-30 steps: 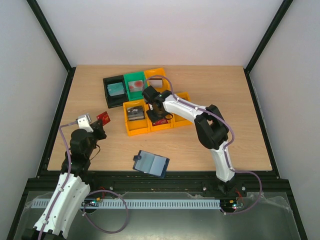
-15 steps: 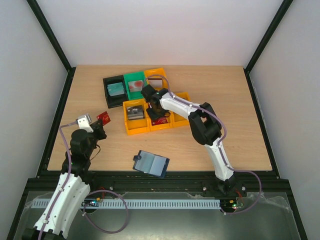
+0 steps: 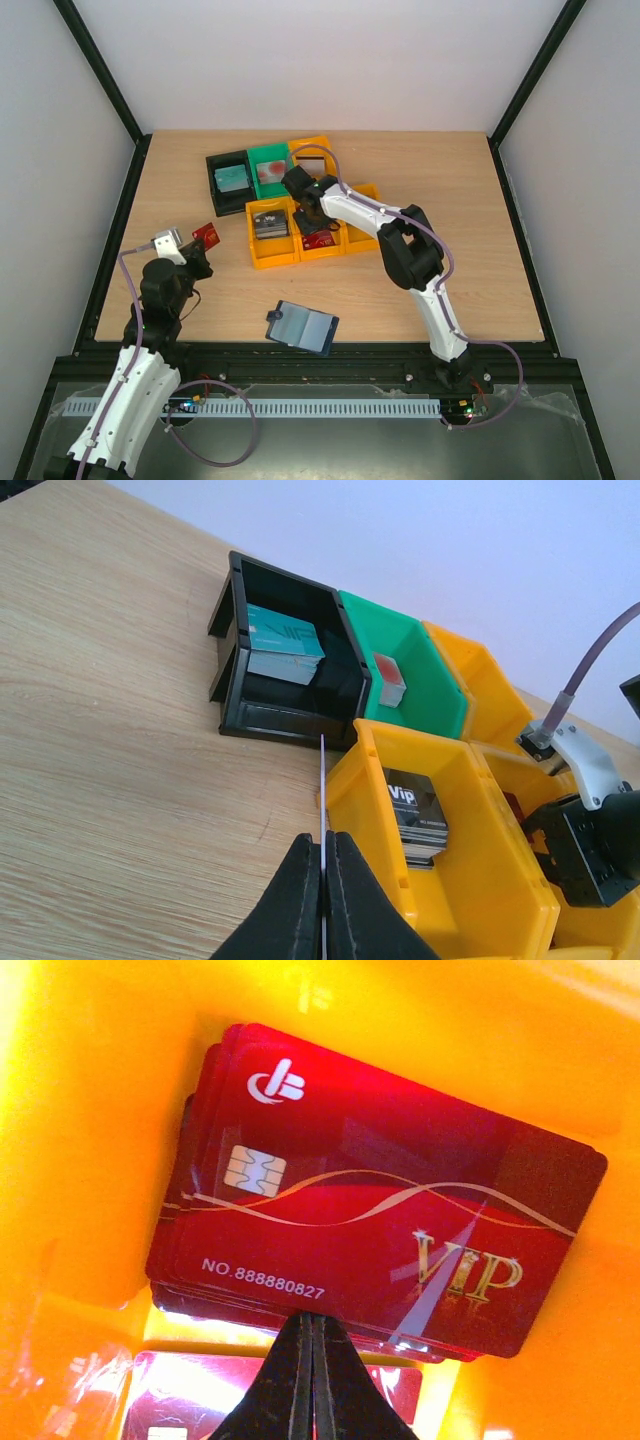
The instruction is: Take the credit cards out of the card holder
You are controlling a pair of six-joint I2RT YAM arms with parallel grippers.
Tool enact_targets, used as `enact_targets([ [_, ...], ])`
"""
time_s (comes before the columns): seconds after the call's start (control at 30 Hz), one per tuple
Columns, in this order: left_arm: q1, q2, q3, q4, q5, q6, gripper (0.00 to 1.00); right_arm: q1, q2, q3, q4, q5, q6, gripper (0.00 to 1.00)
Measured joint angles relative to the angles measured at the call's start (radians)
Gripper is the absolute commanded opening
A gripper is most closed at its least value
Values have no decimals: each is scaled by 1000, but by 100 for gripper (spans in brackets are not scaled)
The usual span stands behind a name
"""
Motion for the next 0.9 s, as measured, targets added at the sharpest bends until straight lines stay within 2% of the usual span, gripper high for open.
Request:
enact_targets([
  [0.43, 5, 3, 0, 0, -5, 0, 2, 20, -63, -63, 1, -59, -10, 2],
  [0.9, 5, 3, 0, 0, -10, 0, 2, 2, 12, -26, 4, -51, 5, 1],
])
